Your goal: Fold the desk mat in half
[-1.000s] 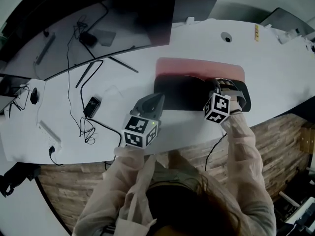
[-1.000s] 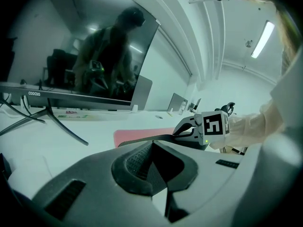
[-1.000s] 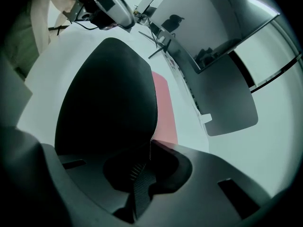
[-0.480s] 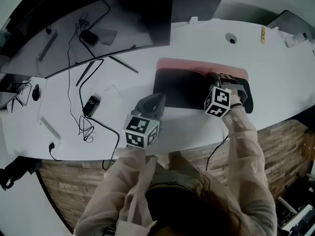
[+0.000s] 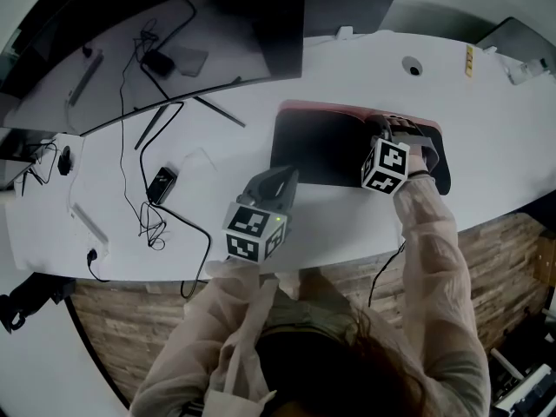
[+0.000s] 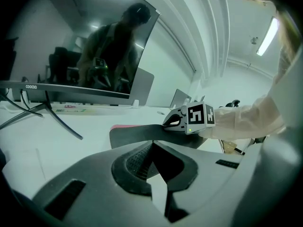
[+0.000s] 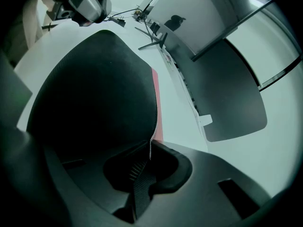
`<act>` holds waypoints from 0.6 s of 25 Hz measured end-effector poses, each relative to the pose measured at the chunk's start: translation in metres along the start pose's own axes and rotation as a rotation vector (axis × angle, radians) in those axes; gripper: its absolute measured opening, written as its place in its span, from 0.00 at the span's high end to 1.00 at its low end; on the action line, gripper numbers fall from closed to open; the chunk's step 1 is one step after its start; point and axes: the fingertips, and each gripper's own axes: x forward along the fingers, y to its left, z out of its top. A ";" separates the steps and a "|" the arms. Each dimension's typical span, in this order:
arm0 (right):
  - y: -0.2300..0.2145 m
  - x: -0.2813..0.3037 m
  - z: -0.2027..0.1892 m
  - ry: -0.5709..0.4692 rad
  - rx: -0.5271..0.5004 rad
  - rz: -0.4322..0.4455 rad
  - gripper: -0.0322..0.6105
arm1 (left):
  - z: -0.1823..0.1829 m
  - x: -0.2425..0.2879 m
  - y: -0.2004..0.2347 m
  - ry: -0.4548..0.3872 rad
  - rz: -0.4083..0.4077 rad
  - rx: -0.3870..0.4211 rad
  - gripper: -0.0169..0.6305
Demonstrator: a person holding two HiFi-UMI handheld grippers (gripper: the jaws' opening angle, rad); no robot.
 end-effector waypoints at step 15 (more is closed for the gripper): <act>-0.021 0.012 -0.001 0.015 0.008 -0.024 0.89 | -0.004 0.000 0.004 0.019 -0.004 -0.004 0.94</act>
